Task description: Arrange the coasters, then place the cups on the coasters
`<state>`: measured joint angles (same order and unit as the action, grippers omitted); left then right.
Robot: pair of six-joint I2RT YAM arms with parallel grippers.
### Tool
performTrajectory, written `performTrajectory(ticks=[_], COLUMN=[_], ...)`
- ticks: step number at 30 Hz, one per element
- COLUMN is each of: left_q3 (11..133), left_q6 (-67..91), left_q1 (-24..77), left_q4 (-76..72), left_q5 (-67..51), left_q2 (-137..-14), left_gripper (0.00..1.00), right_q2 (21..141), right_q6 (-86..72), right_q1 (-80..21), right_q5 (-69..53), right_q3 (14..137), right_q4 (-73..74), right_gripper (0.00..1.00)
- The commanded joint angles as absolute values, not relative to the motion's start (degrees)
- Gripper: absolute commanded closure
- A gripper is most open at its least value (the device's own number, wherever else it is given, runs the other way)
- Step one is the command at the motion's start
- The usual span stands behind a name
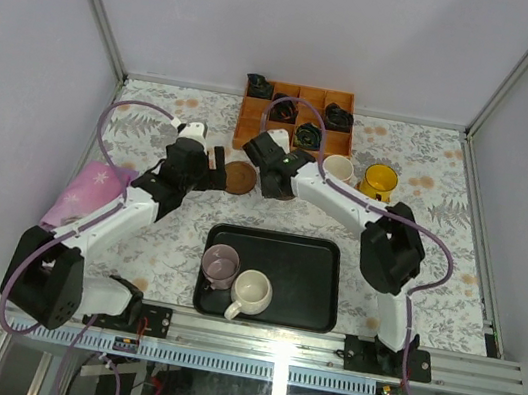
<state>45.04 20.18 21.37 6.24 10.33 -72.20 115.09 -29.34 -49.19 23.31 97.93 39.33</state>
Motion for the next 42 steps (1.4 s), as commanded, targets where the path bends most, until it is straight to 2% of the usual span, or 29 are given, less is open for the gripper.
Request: performTrajectory(ticks=[1,10,42], left_q3=[46.3,46.2,45.8], left_q6=[17.0,16.8,16.0], left_q1=[21.1,21.0,21.0], left_q4=[9.2,8.9,8.5], left_q5=[13.0,12.7,11.6], left_q2=[-70.7,-69.4,-71.2], left_gripper=[0.12,0.12,0.12], right_q2=[116.7,120.0,118.2], right_q6=[-31.2,-32.1,-38.2], right_q1=[-47.4,-44.0,-42.5], right_q5=[25.7,24.6,18.7], right_q3=[104.8,107.6,99.9], right_q4=[37.5,39.2,37.9], right_gripper=[1.0,1.0,1.0])
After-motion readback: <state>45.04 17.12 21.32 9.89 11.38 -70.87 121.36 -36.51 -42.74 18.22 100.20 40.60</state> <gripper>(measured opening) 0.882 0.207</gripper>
